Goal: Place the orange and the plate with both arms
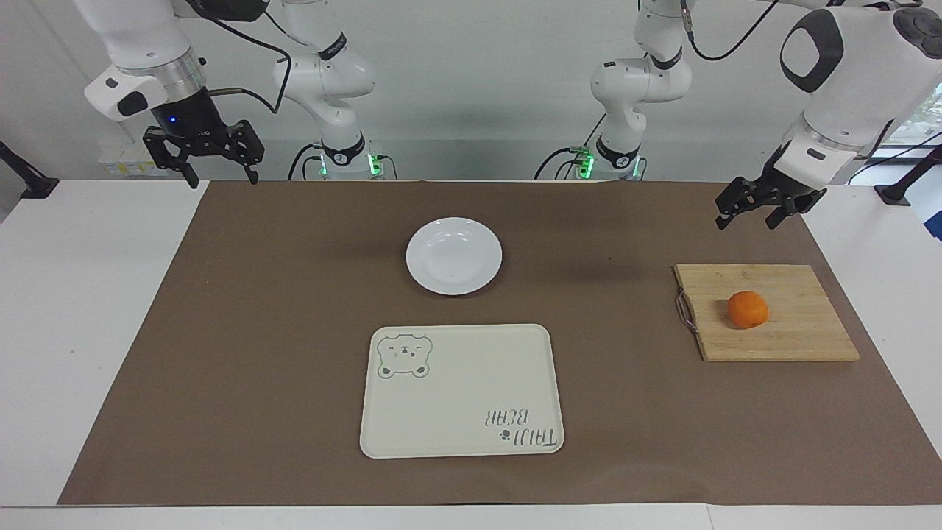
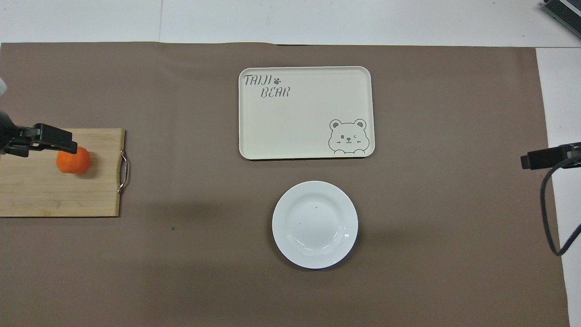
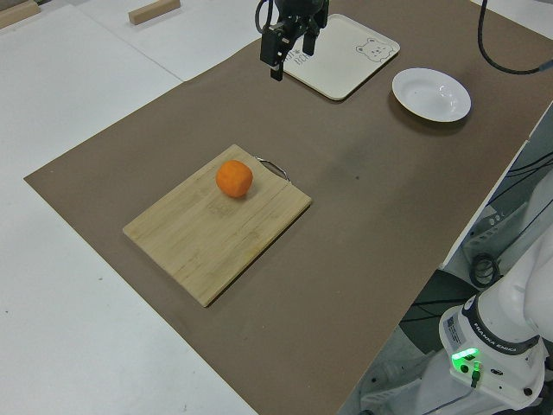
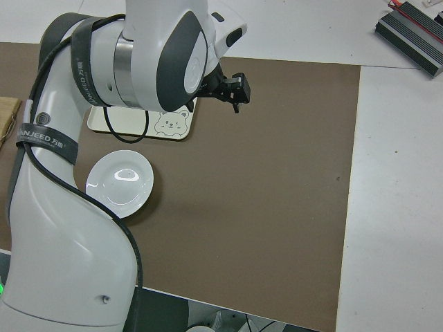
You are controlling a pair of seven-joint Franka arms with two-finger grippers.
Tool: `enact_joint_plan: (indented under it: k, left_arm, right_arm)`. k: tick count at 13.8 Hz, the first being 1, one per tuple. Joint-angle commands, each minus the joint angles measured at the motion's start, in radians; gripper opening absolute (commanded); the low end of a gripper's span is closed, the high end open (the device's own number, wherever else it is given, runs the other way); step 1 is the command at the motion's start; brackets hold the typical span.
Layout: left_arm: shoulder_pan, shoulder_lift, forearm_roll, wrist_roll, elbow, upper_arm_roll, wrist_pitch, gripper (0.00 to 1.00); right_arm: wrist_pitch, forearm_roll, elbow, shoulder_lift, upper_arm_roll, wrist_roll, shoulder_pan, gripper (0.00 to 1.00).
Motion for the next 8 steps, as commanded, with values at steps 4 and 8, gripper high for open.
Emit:
enact_joint_plan:
  k: [4,8]
  left_arm:
    - [0.115,-0.021,0.015,0.188,-0.104,-0.004,0.139,1.00]
    - [0.169,0.044,0.017,0.265,-0.115,-0.004,0.254,1.00]
  right_arm:
    - [-0.001,-0.009,-0.010,-0.015,0.011,0.014,-0.012,1.00]
    - [-0.001,-0.009,-0.010,-0.015,0.011,0.014,-0.012,1.00]
